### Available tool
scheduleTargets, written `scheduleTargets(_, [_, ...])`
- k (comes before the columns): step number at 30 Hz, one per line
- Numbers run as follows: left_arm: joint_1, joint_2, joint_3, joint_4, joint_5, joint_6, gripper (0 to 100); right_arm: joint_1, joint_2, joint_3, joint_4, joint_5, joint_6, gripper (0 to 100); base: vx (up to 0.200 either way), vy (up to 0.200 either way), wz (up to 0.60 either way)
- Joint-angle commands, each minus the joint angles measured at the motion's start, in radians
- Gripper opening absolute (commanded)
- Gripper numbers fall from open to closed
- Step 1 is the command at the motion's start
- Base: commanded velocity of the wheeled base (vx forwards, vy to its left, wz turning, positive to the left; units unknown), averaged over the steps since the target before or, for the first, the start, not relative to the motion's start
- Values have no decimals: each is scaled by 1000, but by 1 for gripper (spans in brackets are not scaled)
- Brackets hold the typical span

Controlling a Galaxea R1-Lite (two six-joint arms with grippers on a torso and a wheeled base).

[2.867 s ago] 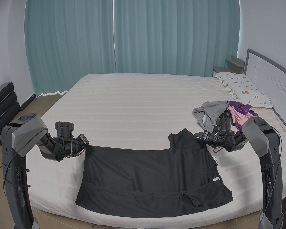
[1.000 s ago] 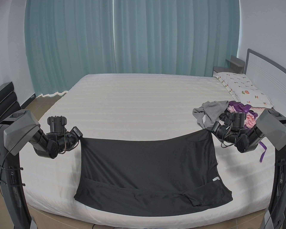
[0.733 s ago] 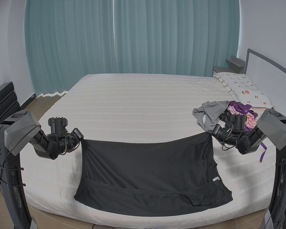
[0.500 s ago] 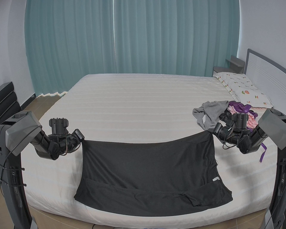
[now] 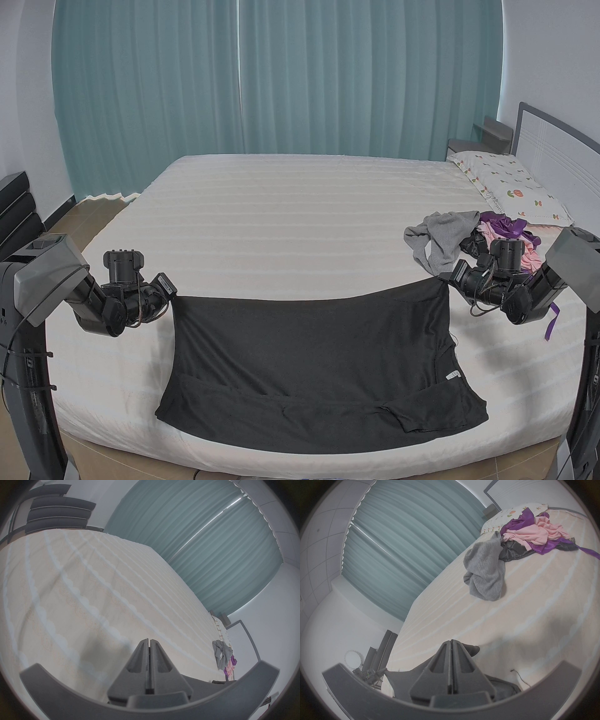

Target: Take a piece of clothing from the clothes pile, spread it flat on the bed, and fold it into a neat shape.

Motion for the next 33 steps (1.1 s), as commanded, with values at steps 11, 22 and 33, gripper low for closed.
scheduleTargets(11, [0,-93,132,-6,-4,50,0,-42,-153,228,-4,114,-36,0,0,0,0])
scheduleTargets(22, [-8,-117,234,-6,-7,51,0,-65,-189,434,-13,143,-157,0,0,0,0])
scheduleTargets(33, [-11,-139,352,-6,-10,80,0,-74,-173,552,-15,166,-238,0,0,0,0])
